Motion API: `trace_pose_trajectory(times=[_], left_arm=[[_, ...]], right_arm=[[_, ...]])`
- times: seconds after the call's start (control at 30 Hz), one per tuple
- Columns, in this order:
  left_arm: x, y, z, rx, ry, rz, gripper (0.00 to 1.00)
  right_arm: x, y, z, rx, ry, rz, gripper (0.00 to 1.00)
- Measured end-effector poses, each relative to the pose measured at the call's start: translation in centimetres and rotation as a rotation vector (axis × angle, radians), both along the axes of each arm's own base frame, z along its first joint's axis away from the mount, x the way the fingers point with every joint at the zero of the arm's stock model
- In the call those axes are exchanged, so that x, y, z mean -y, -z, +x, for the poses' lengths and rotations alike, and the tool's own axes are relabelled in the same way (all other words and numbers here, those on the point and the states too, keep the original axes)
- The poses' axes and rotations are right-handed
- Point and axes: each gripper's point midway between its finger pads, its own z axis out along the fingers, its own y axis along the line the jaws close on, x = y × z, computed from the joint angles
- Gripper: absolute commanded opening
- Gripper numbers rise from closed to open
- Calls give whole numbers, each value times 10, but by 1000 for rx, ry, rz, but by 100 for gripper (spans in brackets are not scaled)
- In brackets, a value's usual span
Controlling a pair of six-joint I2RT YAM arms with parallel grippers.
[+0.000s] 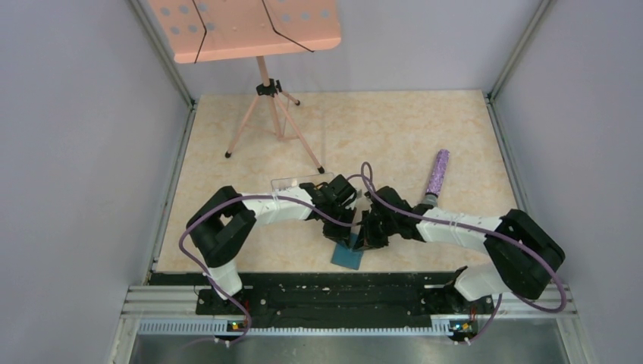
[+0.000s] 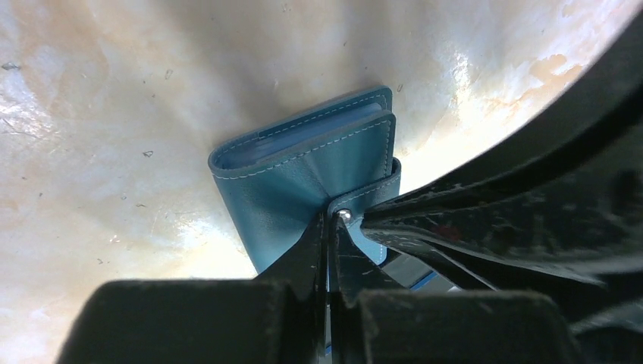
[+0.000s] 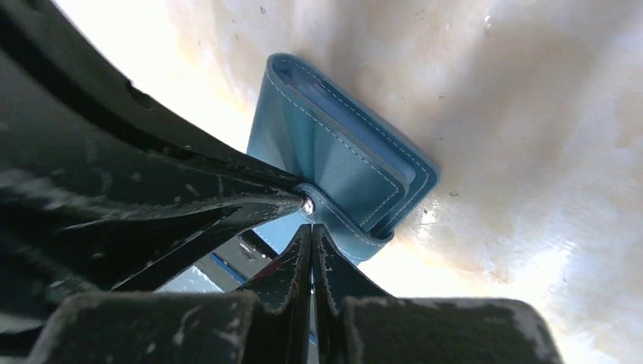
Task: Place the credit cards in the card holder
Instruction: Close the card holder at the corner of the board.
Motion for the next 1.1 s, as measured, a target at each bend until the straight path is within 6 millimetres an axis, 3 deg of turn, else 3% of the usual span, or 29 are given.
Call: trace_pose_trajectory(times=[0.27, 0.4, 0.6, 1.1], left_arm=[[1, 0, 0, 24, 31, 4, 0], [1, 0, -1, 23, 32, 5, 0], [1, 0, -1, 22, 31, 5, 0], [1, 4, -4, -4, 18, 21, 0]], right_arm=[[2, -23, 12, 101, 38, 27, 0], [3, -20, 12, 94, 39, 18, 0], [6, 0, 9, 52, 38, -23, 0], [1, 5, 8, 41, 40, -91, 0]])
